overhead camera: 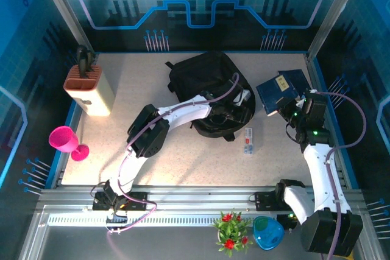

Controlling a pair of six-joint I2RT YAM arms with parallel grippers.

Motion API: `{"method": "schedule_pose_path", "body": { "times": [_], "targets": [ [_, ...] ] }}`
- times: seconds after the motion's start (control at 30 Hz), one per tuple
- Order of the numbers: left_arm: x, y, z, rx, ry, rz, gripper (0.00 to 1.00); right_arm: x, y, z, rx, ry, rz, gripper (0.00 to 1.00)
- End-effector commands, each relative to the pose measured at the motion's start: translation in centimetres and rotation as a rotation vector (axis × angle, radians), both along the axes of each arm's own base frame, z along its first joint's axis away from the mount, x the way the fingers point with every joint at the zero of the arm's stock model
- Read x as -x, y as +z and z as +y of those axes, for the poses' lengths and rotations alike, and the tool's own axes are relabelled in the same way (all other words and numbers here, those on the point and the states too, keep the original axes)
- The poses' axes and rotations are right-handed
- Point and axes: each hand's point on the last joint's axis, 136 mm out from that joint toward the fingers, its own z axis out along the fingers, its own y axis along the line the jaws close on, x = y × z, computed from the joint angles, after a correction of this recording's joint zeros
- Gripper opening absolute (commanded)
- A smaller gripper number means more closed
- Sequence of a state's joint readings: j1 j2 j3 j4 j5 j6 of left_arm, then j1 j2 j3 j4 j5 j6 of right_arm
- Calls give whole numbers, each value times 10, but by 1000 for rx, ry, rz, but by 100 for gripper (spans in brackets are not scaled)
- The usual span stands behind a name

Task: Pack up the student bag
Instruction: Open the student bag at the top-center of the table.

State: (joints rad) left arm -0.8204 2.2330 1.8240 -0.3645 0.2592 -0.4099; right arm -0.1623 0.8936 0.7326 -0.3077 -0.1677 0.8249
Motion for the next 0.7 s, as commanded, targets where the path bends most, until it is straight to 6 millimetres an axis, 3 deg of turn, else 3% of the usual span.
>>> {"method": "schedule_pose_path", "body": {
  "times": [0.0, 0.17, 0.27, 0.47, 0.67],
  "targets": [
    [0, -6, -1, -23, -22, 8, 31, 3, 6, -1, 5, 10, -28, 6],
    [-4, -2, 2, -29, -16, -20, 17, 4, 8, -2, 11, 9, -33, 6],
    [-9, 12, 4, -15, -6, -52, 13, 7, 10, -3, 21, 6, -31, 7],
    [-23, 59, 14, 118, 4, -106, 8, 16, 20, -5, 48, 9, -28, 7],
    [-50, 97, 48, 217, 99, -160, 3, 32, 31, 1, 62, 43, 8, 7]
  ]
}}
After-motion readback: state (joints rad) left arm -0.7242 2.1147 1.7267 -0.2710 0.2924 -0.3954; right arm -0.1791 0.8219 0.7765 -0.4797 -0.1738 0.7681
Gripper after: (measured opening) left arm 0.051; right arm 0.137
